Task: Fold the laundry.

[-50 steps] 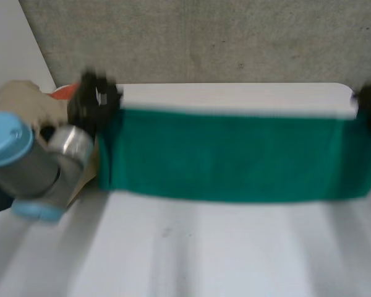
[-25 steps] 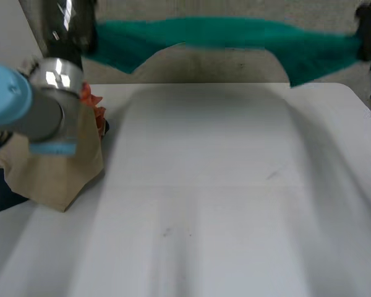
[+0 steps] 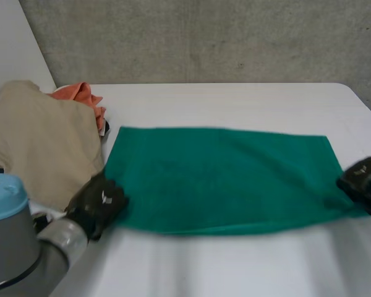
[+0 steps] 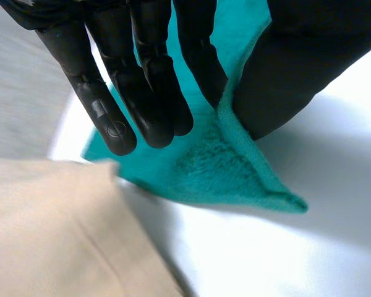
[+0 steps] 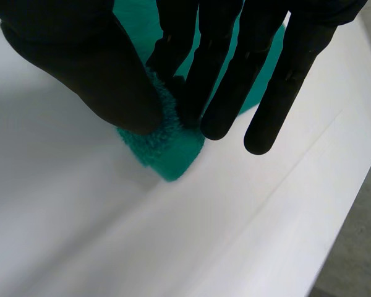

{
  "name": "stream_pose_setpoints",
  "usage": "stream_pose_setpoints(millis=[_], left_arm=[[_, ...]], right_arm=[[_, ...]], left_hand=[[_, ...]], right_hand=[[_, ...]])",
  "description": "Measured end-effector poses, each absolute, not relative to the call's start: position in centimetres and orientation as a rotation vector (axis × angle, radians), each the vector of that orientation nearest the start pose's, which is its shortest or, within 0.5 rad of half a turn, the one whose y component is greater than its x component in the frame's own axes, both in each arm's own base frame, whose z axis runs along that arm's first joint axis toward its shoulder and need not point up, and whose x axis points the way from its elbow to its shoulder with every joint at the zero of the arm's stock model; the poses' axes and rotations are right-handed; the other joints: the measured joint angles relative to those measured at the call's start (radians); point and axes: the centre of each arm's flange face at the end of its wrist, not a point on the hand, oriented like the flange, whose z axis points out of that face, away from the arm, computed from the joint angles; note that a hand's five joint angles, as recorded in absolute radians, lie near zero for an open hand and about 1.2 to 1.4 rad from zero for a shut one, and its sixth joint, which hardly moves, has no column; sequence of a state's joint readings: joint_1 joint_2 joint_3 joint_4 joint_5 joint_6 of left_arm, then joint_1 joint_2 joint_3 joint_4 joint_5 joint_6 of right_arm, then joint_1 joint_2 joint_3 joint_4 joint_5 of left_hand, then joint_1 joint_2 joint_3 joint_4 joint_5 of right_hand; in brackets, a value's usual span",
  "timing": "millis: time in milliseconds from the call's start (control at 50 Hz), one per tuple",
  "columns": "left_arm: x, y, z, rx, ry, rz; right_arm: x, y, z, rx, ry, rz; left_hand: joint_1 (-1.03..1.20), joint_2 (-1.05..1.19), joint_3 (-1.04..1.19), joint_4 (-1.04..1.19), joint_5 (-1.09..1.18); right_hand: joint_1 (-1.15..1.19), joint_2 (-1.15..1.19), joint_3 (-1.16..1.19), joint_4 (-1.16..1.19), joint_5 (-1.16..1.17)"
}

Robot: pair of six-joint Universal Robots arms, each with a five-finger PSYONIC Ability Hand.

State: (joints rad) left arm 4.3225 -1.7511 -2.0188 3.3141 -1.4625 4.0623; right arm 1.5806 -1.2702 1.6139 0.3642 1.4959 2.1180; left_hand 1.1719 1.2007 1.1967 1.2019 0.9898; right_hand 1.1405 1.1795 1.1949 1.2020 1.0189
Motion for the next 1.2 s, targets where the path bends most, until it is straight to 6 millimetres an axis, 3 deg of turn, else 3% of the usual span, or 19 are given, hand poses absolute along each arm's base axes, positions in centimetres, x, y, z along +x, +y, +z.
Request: stream_pose_setpoints(millis=[60,160,220,360,580,740,760,780,820,880,920,980,1080,1200], left_arm=[[-22.1,-16.5,15.7,1.681,2.001,-1.408],[-22.7,-17.2,16.6,1.669,1.985,-1.450],[-23.5,-18.7,16.8,1.629,1.937,-1.536],[-27.4,-24.9,16.6,1.494,1.708,-1.839],[-32.5,-32.3,14.0,1.423,1.548,-2.000],[-34.2,-36.1,12.3,1.380,1.501,-2.045],[-34.4,-36.6,12.0,1.373,1.495,-2.053],[-34.6,-36.8,11.9,1.370,1.491,-2.058],[-34.8,-37.1,11.7,1.368,1.485,-2.064],[-35.2,-37.0,11.5,1.370,1.480,-2.072],[-35.5,-36.7,11.5,1.377,1.479,-2.077],[-35.8,-36.0,11.9,1.383,1.479,-2.083],[-35.7,-34.5,14.1,1.361,1.483,-2.100],[-34.4,-32.4,16.9,1.316,1.542,-2.125]], right_arm=[[13.1,-27.1,19.4,-1.753,2.760,-1.295],[12.6,-27.2,19.8,-1.735,2.757,-1.390],[12.6,-28.0,19.9,-1.669,2.760,-1.483],[13.0,-32.4,19.2,-1.386,2.708,-1.834],[14.6,-37.2,17.1,-1.319,2.627,-2.122],[15.7,-39.9,15.3,-1.328,2.607,-2.196],[15.8,-40.3,14.9,-1.327,2.612,-2.200],[15.9,-40.6,14.7,-1.324,2.618,-2.202],[16.1,-41.0,14.4,-1.316,2.629,-2.208],[16.3,-41.3,14.5,-1.287,2.636,-2.236],[16.5,-41.3,15.0,-1.257,2.631,-2.264],[16.6,-41.2,16.5,-1.178,2.602,-2.324],[16.4,-39.9,19.9,-1.042,2.539,-2.383],[14.6,-36.8,21.3,-1.032,2.581,-2.162]], left_hand=[[0.000,0.000,0.000,0.000,0.000],[0.000,0.000,0.000,0.000,0.000],[0.000,0.000,0.000,0.000,0.000],[0.000,0.000,0.000,0.000,0.000],[0.000,0.000,0.000,0.000,0.000],[0.000,0.000,0.000,0.000,0.000],[0.000,0.000,0.000,0.000,0.000],[-0.046,-0.050,-0.050,-0.035,-0.034],[-0.488,-0.422,-0.418,-0.425,-0.418],[-0.935,-0.874,-0.850,-0.869,-0.839],[-0.982,-0.983,-0.975,-0.991,-0.940],[-0.982,-0.991,-0.981,-0.998,-0.940],[-0.982,-0.992,-0.981,-0.998,-0.940],[-0.982,-0.992,-0.981,-0.998,-0.940]], right_hand=[[0.000,0.000,0.000,0.000,0.000],[0.000,0.000,0.000,0.000,0.000],[0.000,0.000,0.000,0.000,0.000],[0.000,0.000,0.000,0.000,0.000],[0.000,0.000,0.000,0.000,0.000],[0.000,0.000,0.000,0.000,0.000],[-0.048,-0.059,-0.065,-0.066,-0.050],[-0.224,-0.247,-0.251,-0.252,-0.252],[-0.549,-0.575,-0.568,-0.569,-0.583],[-0.896,-0.932,-0.935,-0.938,-0.939],[-0.916,-0.966,-0.980,-0.982,-0.970],[-0.916,-0.966,-0.981,-0.985,-0.970],[-0.916,-0.966,-0.981,-0.985,-0.970],[-0.911,-0.942,-0.956,-0.964,-0.950]])
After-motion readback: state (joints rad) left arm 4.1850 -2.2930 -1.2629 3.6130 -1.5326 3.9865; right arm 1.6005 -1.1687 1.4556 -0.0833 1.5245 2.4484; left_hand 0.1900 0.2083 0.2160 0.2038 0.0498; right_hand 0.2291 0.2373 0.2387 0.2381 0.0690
